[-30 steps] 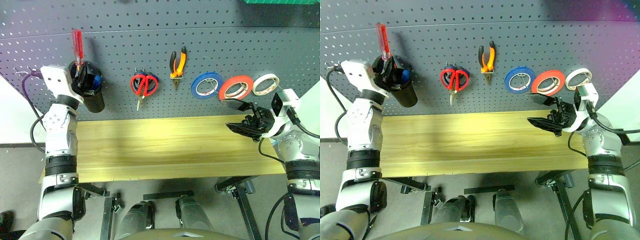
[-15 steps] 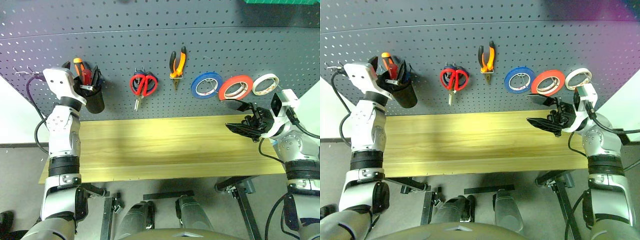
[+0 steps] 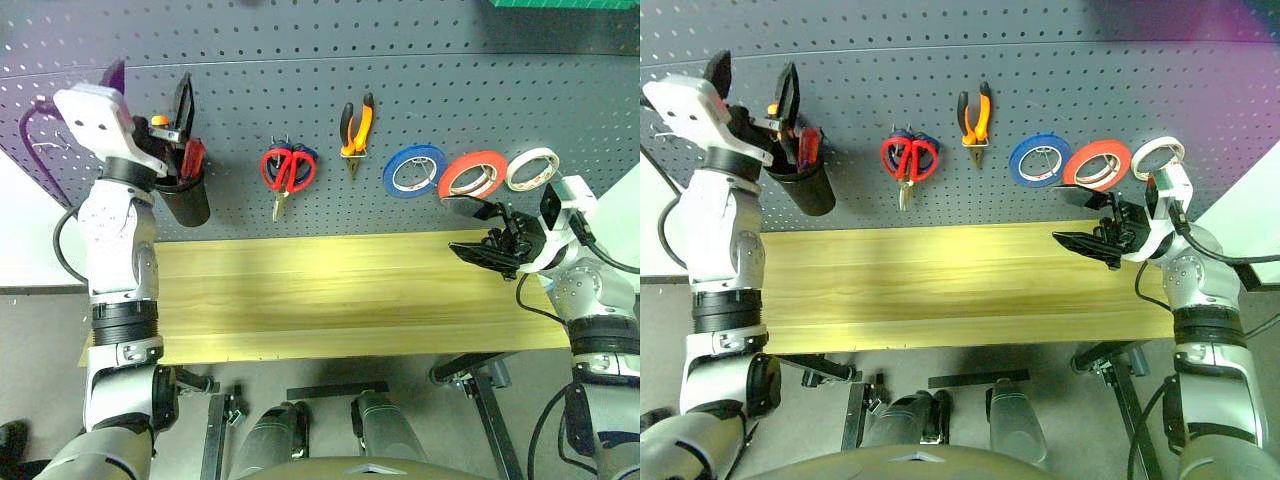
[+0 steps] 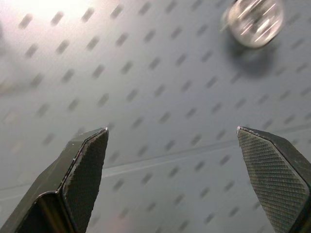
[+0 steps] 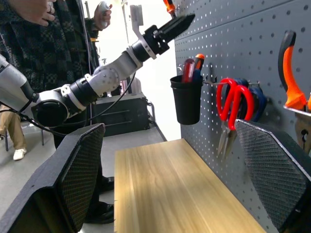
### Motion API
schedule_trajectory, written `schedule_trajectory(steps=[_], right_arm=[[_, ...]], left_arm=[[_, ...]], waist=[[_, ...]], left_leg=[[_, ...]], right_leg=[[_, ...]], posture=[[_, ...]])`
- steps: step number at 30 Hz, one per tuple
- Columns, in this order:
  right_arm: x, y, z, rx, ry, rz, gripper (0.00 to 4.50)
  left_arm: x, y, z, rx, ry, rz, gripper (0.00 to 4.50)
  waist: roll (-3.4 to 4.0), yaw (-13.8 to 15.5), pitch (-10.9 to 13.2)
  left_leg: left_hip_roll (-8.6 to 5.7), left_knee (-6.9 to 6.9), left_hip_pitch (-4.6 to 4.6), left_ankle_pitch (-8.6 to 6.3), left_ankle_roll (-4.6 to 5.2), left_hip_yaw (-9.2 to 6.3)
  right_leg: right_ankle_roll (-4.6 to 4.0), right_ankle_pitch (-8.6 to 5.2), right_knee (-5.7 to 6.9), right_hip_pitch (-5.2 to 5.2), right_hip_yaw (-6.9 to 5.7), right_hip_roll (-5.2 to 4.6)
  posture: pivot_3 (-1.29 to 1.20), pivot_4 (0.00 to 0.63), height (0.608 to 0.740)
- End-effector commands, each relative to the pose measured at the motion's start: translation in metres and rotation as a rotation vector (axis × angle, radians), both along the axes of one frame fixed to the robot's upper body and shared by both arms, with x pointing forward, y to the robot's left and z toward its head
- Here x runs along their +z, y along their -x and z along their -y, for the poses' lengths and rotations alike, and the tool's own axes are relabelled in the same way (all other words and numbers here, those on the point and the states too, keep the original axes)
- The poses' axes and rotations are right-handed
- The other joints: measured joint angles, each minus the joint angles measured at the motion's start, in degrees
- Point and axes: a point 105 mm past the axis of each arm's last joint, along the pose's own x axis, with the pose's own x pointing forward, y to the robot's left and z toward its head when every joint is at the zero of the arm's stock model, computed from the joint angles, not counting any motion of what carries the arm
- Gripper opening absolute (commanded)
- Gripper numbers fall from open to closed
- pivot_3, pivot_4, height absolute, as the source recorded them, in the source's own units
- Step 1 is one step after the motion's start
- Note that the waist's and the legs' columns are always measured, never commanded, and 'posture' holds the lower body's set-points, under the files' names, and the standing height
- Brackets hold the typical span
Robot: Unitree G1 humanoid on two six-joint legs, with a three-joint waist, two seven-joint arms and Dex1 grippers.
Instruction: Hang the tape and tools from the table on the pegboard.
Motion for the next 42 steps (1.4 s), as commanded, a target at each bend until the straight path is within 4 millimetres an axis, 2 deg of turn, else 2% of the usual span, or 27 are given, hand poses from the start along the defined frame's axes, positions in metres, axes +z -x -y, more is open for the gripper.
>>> schedule_trajectory(steps=[1,4,9,12,16,19,23,27,33,39,42], right_arm=[[0.011,-0.001,0.000,-0.001,-0.016,0.052,4.50],[0.011,-0.001,0.000,-0.003,-0.018,0.053,4.50],[0.009,-0.002,0.000,-0.008,-0.020,0.053,4.50],[0.007,-0.002,-0.001,-0.007,-0.020,0.052,4.50],[0.000,-0.003,-0.002,-0.014,-0.026,0.043,4.50],[-0.013,-0.006,-0.007,-0.025,-0.005,0.027,4.50],[-0.033,-0.009,-0.012,-0.039,0.048,0.004,4.50],[-0.045,-0.012,-0.016,-0.045,0.080,-0.012,4.50],[-0.058,-0.019,-0.026,-0.045,0.119,-0.014,4.50],[-0.057,-0.028,-0.040,-0.028,0.096,-0.013,4.50],[-0.060,-0.033,-0.046,-0.026,0.113,-0.009,4.50]], left_arm=[[0.006,0.008,0.029,-0.135,-0.051,-0.006,4.43],[0.001,0.010,0.047,-0.247,-0.058,-0.054,4.43],[-0.028,0.014,0.088,-0.550,-0.009,-0.287,4.43],[-0.070,0.033,0.118,-0.720,-0.146,-0.473,4.43],[-0.115,0.059,0.132,-0.898,-0.191,-0.696,4.43],[-0.146,0.073,0.128,-0.923,-0.264,-0.823,4.43],[-0.153,0.076,0.106,-0.933,-0.215,-0.880,4.43],[-0.175,0.075,0.080,-0.837,-0.273,-0.955,4.43],[-0.181,0.073,0.048,-0.690,-0.302,-0.905,4.43],[-0.189,0.077,0.036,-0.623,-0.282,-0.877,4.43],[-0.190,0.077,0.036,-0.598,-0.271,-0.858,4.43]], waist=[[0.00,0.0,0.0],[0.00,-0.1,0.0],[0.00,-0.7,0.0],[0.02,-1.6,0.0],[0.12,-3.3,-0.1],[0.19,-4.5,-0.1],[0.25,-4.8,-0.2],[0.39,-4.8,-0.3],[0.47,-4.3,-1.1],[0.57,-4.2,-3.3],[0.52,-4.0,-4.2]], left_leg=[[0.00,0.00,0.00,0.00,0.00,0.00],[0.00,0.00,0.00,0.00,0.00,0.00],[0.00,0.02,0.00,0.01,0.00,0.00],[-0.01,0.02,0.00,0.01,0.01,0.00],[0.00,-0.03,0.03,0.01,0.01,-0.01],[0.00,0.00,0.09,0.03,-0.02,-0.03],[0.00,-0.02,0.40,0.03,-0.03,-0.02],[0.00,-0.18,0.95,-0.03,-0.13,-0.02],[0.00,-0.19,1.00,-0.06,-0.17,-0.03],[0.00,-0.22,1.02,-0.07,-0.21,-0.03],[0.00,-0.20,1.20,-0.09,-0.22,-0.05]], right_leg=[[0.00,0.00,0.00,0.00,0.00,0.00],[0.00,0.00,0.00,0.00,0.00,0.01],[0.00,0.00,0.00,0.02,0.00,0.01],[0.01,0.00,0.00,0.02,0.00,0.01],[0.01,0.00,0.02,0.01,0.05,0.03],[0.00,0.00,0.09,0.05,0.05,0.04],[-0.03,0.01,0.10,0.31,0.08,0.04],[-0.03,-0.01,-0.06,0.86,0.08,0.04],[-0.02,0.00,-0.09,0.89,0.08,0.04],[-0.02,0.00,-0.09,0.91,0.08,0.05],[-0.02,0.00,-0.09,1.12,0.07,0.06]], posture=[[-0.27,0.132,0.740],[-0.27,0.132,0.740],[-0.27,0.123,0.740],[-0.28,0.117,0.740],[-0.28,0.109,0.740],[-0.27,0.105,0.740],[-0.26,0.102,0.740],[-0.25,0.085,0.740],[-0.22,0.042,0.740],[-0.17,0.000,0.740],[-0.14,0.000,0.740]])
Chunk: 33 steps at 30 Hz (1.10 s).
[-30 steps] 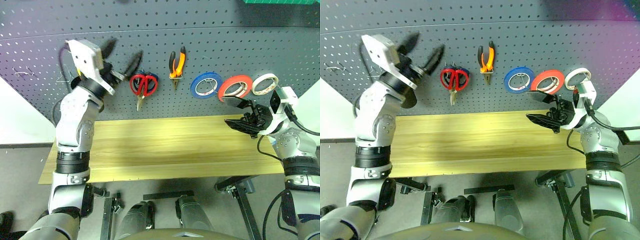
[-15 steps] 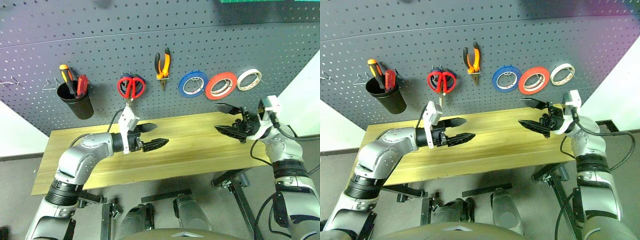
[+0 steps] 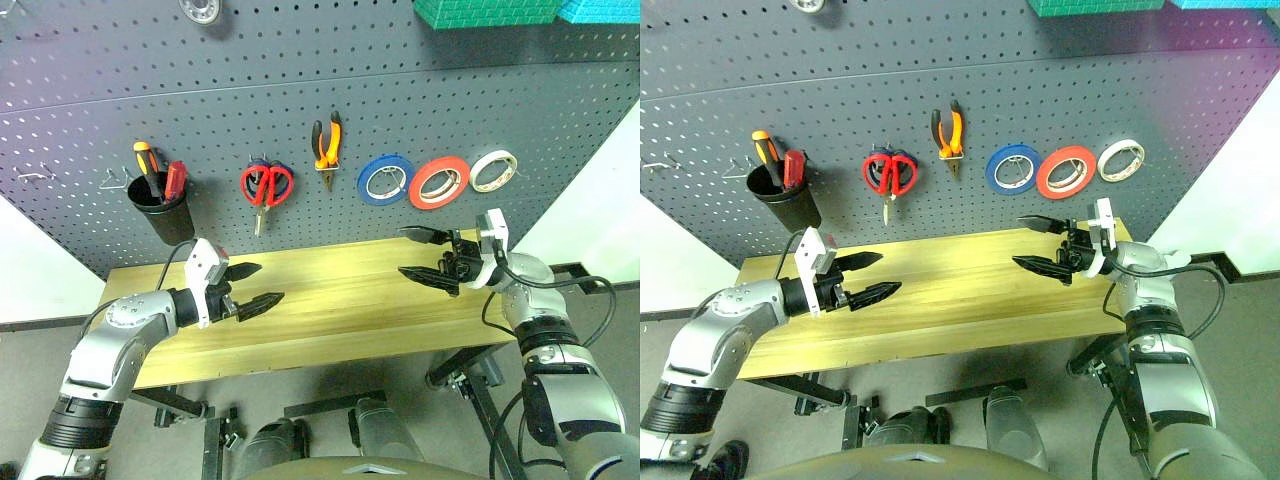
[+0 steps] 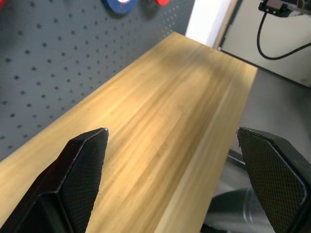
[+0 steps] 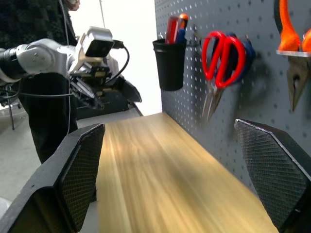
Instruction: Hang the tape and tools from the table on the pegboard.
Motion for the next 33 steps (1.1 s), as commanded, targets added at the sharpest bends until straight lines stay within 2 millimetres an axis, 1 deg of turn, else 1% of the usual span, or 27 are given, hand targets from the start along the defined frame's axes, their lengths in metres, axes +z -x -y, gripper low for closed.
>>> schedule_trajectory(steps=[1,2,4,5,10,16,24,33], right_arm=[[0.008,-0.007,-0.008,0.009,0.012,0.048,4.50],[0.008,-0.008,-0.011,0.013,0.013,0.051,4.50],[0.006,-0.009,-0.014,0.016,0.018,0.056,4.50],[0.009,-0.010,-0.017,0.025,0.013,0.061,4.50],[0.013,-0.015,-0.022,0.029,0.001,0.066,4.50],[0.010,-0.014,-0.024,0.033,-0.003,0.058,4.50],[0.012,-0.017,-0.025,0.021,-0.012,0.069,4.50],[0.011,-0.017,-0.023,0.008,-0.014,0.069,4.50]], left_arm=[[0.013,-0.004,-0.006,0.047,0.008,0.080,4.43],[0.015,-0.006,-0.008,0.063,0.012,0.097,4.43],[0.018,-0.009,-0.008,0.082,0.021,0.115,4.43],[0.019,-0.010,-0.009,0.089,0.020,0.128,4.43],[0.021,-0.015,-0.007,0.121,0.042,0.160,4.43],[0.021,-0.017,0.000,0.132,0.060,0.177,4.43],[0.024,-0.027,0.001,0.163,0.066,0.219,4.43],[0.026,-0.032,0.009,0.143,0.072,0.234,4.43]], waist=[[-0.03,0.2,-0.4],[-0.06,0.4,-0.4],[-0.08,1.2,-0.5],[-0.07,1.4,-0.5],[-0.03,2.8,-0.6],[-0.05,4.3,-0.7],[-0.05,4.5,-0.7],[-0.04,4.3,-0.7]], left_leg=[[0.00,0.00,0.13,-0.01,0.00,-0.01],[0.00,-0.03,0.32,-0.02,0.00,-0.01],[0.00,-0.14,0.73,-0.03,0.00,-0.02],[0.00,-0.14,0.76,-0.03,0.00,-0.03],[0.00,-0.13,0.76,-0.03,0.00,-0.05],[0.00,-0.14,0.76,-0.03,0.00,-0.04],[-0.01,-0.14,0.76,-0.03,0.00,-0.04],[-0.01,-0.14,0.75,-0.03,0.00,-0.04]], right_leg=[[0.00,0.00,-0.01,0.07,0.00,0.00],[0.00,-0.01,-0.04,0.16,0.00,0.00],[-0.01,-0.04,-0.10,0.68,0.00,0.00],[-0.01,-0.04,-0.10,0.77,0.00,0.01],[-0.01,-0.04,-0.10,0.59,0.00,0.01],[-0.01,-0.03,-0.10,0.55,-0.01,0.02],[-0.01,-0.03,-0.11,0.56,-0.01,0.02],[-0.01,-0.03,-0.12,0.59,-0.01,0.02]], posture=[[-0.14,0.000,0.740],[-0.14,0.000,0.740],[-0.13,0.000,0.740],[-0.12,0.000,0.740],[-0.11,0.000,0.740],[-0.11,0.000,0.740],[-0.13,0.000,0.740],[-0.16,0.000,0.740]])
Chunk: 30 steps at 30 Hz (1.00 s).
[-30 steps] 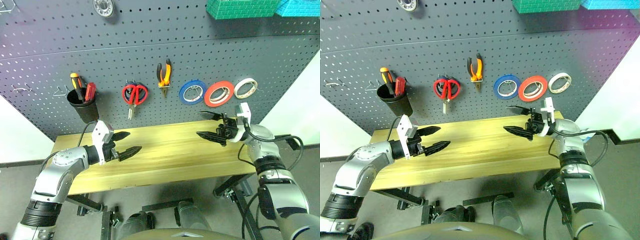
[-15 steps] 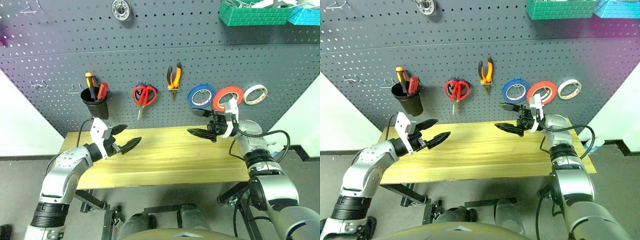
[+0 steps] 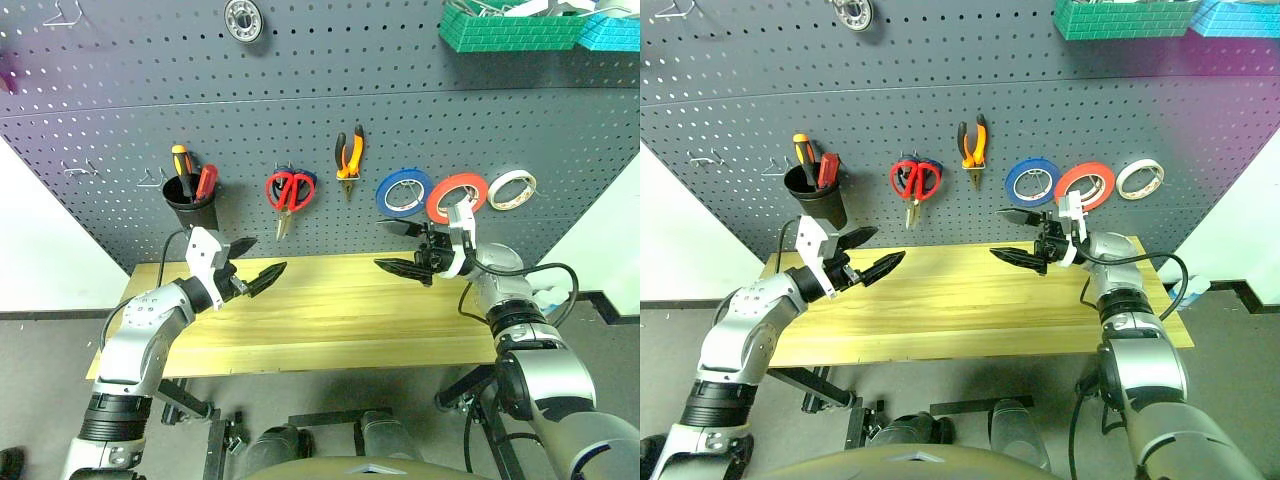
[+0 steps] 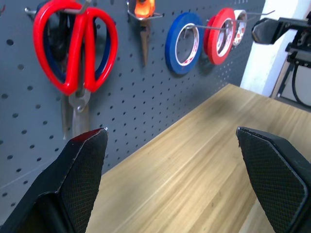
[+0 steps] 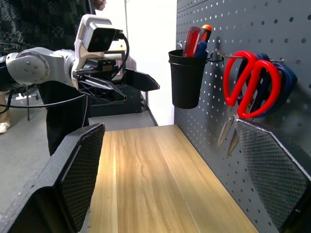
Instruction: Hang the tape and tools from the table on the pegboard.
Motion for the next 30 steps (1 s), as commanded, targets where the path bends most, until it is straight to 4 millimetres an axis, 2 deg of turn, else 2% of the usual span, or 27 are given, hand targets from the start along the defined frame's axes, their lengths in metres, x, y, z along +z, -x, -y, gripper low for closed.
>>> schedule_trajectory(steps=[1,14,23,30], right_arm=[[0.017,-0.005,-0.001,-0.004,-0.018,0.069,4.50],[0.018,-0.004,0.003,-0.018,-0.024,0.086,4.50],[0.019,-0.004,0.002,-0.015,-0.026,0.091,4.50],[0.019,-0.004,0.002,-0.019,-0.030,0.093,4.50]], left_arm=[[0.011,-0.005,0.003,-0.008,-0.007,0.058,4.43],[0.013,-0.013,0.010,-0.034,0.001,0.068,4.43],[0.015,-0.017,0.011,-0.032,0.001,0.085,4.43],[0.015,-0.017,0.010,-0.026,0.005,0.084,4.43]], waist=[[0.00,0.0,0.0],[0.00,-0.5,0.0],[0.04,-3.0,-0.1],[0.05,-3.5,-0.1]], left_leg=[[0.00,0.00,0.00,0.00,0.00,0.00],[0.00,0.00,0.00,0.00,0.00,0.00],[0.00,-0.01,-0.02,0.00,0.00,-0.01],[0.00,-0.01,-0.02,0.00,0.00,-0.02]], right_leg=[[0.00,0.00,0.00,-0.01,0.00,0.00],[0.00,0.00,-0.02,0.02,0.00,0.00],[0.01,0.00,-0.03,0.16,-0.01,0.00],[0.01,0.00,-0.03,0.16,-0.01,0.00]], posture=[[-0.16,0.000,0.740],[-0.21,0.000,0.740],[-0.21,0.000,0.740],[-0.23,0.000,0.740]])
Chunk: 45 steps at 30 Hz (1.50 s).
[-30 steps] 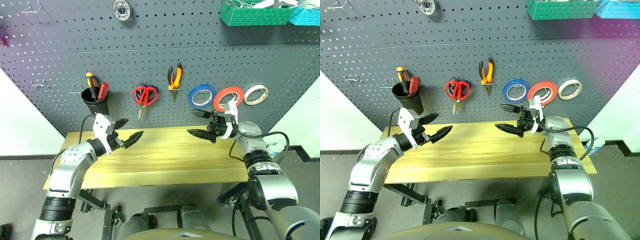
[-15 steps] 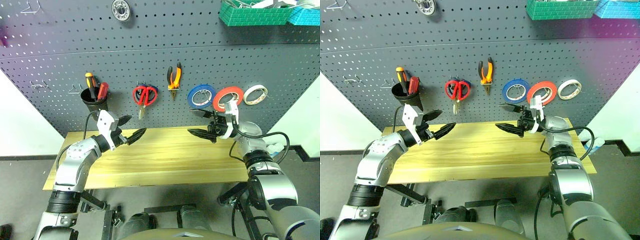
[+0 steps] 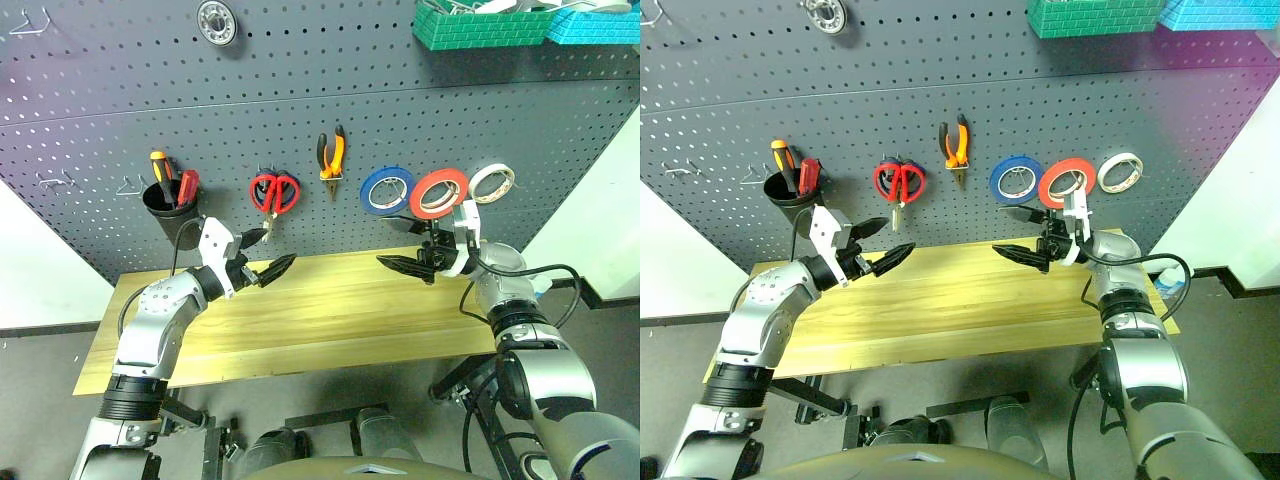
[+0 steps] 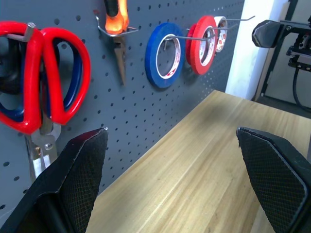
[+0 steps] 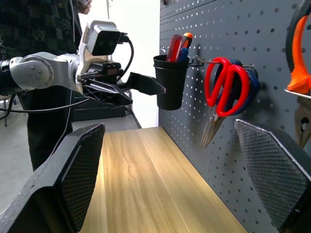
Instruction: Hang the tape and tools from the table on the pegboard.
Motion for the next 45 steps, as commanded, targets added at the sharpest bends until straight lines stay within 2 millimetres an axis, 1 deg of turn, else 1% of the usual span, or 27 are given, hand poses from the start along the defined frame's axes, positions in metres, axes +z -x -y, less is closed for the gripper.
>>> schedule_trajectory(steps=[1,6,18,29,45], right_arm=[[0.0142,-0.0023,-0.0023,0.004,-0.012,0.066,4.50],[0.0137,-0.0013,-0.0008,0.002,-0.011,0.068,4.50],[0.0135,-0.0003,0.0030,-0.009,-0.011,0.070,4.50],[0.0164,-0.0022,0.0030,-0.015,-0.015,0.080,4.50],[0.0157,-0.0037,-0.0045,0.006,-0.015,0.064,4.50]], left_arm=[[0.0126,-0.0037,-0.0014,0.004,0.006,0.052,4.43],[0.0132,-0.0051,0.0026,-0.004,0.011,0.054,4.43],[0.0126,-0.0069,0.0047,-0.013,0.009,0.052,4.43],[0.0151,-0.0099,0.0018,-0.005,0.006,0.063,4.43],[0.0139,-0.0049,-0.0030,0.024,0.001,0.065,4.43]], waist=[[0.00,-0.1,0.0],[-0.01,-0.5,0.0],[-0.02,-2.9,0.0],[-0.01,-2.9,-0.1],[-0.01,-2.5,-0.1]], left_leg=[[0.00,0.00,0.00,0.00,0.00,0.00],[0.00,0.01,-0.01,0.00,0.00,0.00],[0.00,0.01,-0.01,0.00,0.00,-0.01],[0.00,0.02,-0.01,0.00,0.00,-0.03],[0.00,0.01,-0.01,0.00,0.00,-0.03]], right_leg=[[0.00,0.00,0.00,0.00,0.00,0.00],[0.01,0.00,-0.01,0.01,0.00,0.00],[0.02,0.00,-0.02,0.03,-0.01,-0.01],[0.02,0.00,-0.02,0.03,-0.02,-0.01],[0.02,0.00,-0.02,0.03,-0.02,0.00]], posture=[[-0.24,0.000,0.740],[-0.24,0.000,0.740],[-0.26,0.000,0.740],[-0.24,0.000,0.740],[-0.20,0.000,0.740]])
